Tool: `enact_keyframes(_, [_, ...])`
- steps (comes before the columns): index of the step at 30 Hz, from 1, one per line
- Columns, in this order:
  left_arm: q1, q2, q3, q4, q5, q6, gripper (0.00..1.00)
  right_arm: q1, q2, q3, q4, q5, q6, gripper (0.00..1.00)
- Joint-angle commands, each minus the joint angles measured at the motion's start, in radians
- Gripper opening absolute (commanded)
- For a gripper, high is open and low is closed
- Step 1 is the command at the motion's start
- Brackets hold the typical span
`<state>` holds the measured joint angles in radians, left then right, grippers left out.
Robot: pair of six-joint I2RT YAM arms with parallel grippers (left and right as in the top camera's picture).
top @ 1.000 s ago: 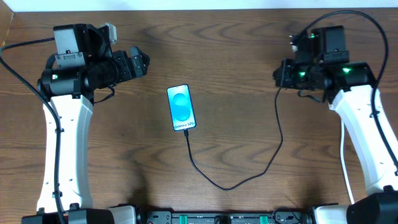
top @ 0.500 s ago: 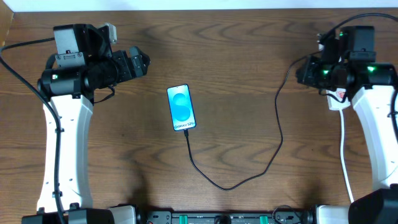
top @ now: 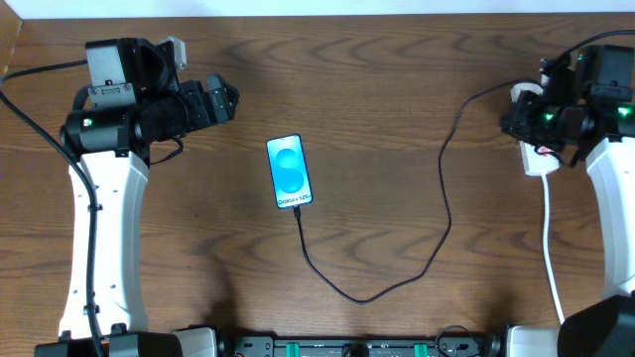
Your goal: Plug charger to phone and switch on socket
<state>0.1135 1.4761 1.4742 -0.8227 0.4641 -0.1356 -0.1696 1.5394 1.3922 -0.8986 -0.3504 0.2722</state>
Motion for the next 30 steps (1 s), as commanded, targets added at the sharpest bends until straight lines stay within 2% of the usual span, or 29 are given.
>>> enact_keyframes(1, [0.003, -0.006, 0.003, -0.002, -0.013, -0.008, 0.98, -0.058, -0.017, 0.020, 0.027, -0.009, -0.009, 0.01])
enact_keyframes(9, [0.003, -0.006, 0.003, -0.002, -0.013, -0.009, 0.97, -0.232, 0.005, 0.020, 0.123, -0.134, -0.002, 0.01])
enact_keyframes(17, [0.003, -0.006, 0.003, -0.002, -0.013, -0.009, 0.97, -0.355, 0.133, 0.020, 0.201, -0.135, 0.100, 0.01])
enact_keyframes(30, [0.003, -0.006, 0.003, -0.002, -0.013, -0.009, 0.97, -0.364, 0.378, 0.020, 0.332, -0.143, 0.128, 0.01])
